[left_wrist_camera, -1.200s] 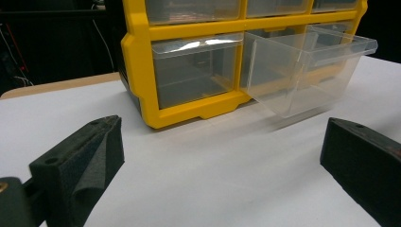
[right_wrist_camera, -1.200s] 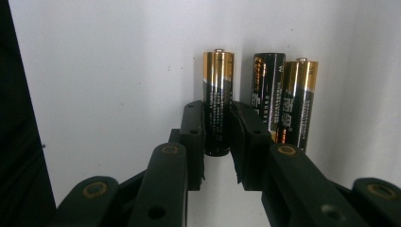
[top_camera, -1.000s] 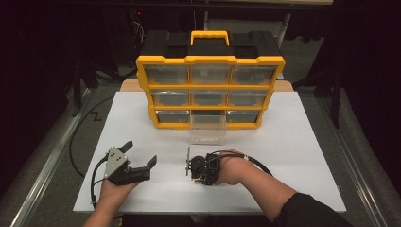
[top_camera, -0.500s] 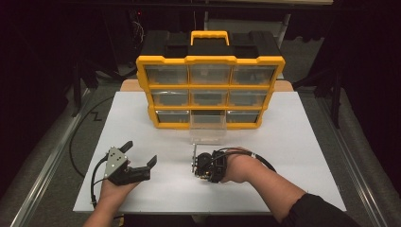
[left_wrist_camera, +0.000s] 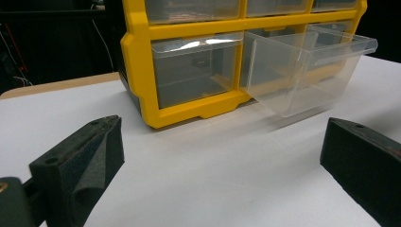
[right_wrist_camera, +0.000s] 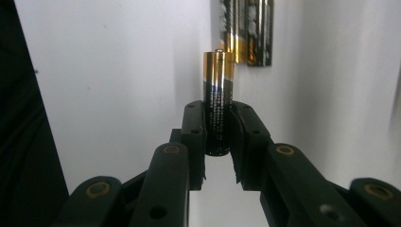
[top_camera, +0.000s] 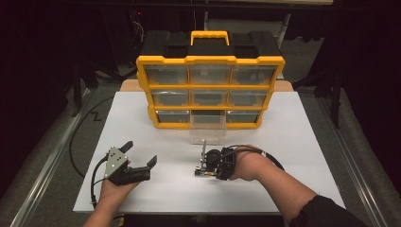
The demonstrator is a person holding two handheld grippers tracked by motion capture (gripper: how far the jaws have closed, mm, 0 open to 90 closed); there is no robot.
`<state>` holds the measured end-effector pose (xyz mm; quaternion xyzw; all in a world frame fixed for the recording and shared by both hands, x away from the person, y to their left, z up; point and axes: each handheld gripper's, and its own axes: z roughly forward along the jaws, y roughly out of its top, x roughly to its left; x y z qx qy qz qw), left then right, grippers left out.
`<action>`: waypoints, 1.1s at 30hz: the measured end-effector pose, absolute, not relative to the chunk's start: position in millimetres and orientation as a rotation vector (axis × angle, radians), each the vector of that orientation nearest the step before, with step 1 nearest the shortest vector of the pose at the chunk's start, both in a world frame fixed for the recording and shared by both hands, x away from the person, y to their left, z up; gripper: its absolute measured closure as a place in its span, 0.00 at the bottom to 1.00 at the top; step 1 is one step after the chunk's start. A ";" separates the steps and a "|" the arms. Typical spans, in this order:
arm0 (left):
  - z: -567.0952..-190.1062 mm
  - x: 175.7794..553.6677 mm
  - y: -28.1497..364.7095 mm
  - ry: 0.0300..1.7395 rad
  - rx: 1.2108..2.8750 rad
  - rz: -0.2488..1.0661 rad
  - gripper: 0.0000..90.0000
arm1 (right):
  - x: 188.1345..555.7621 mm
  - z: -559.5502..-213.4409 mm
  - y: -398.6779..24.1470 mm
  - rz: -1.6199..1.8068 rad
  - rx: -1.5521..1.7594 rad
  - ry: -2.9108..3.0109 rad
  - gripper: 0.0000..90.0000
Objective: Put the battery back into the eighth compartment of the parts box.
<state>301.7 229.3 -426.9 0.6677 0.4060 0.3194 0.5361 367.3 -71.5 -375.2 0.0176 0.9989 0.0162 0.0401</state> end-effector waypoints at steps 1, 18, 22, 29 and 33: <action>-427.1 301.8 229.2 0.967 1.592 0.761 0.02 | 367.9 -374.9 -72.7 0.044 0.056 3.056 0.88; -427.6 303.0 229.7 0.981 1.596 0.769 0.02 | 378.4 -373.2 -94.4 0.016 0.139 3.054 0.88; -427.8 303.8 230.5 0.984 1.595 0.770 0.02 | 380.8 -369.5 -97.0 0.033 0.147 3.055 0.88; -427.8 303.8 228.9 0.975 1.600 0.778 0.02 | 384.7 -366.1 -98.3 0.027 0.150 3.060 0.88; -426.6 304.3 227.7 0.976 1.598 0.781 0.02 | 385.4 -363.9 -97.6 0.022 0.128 3.057 0.88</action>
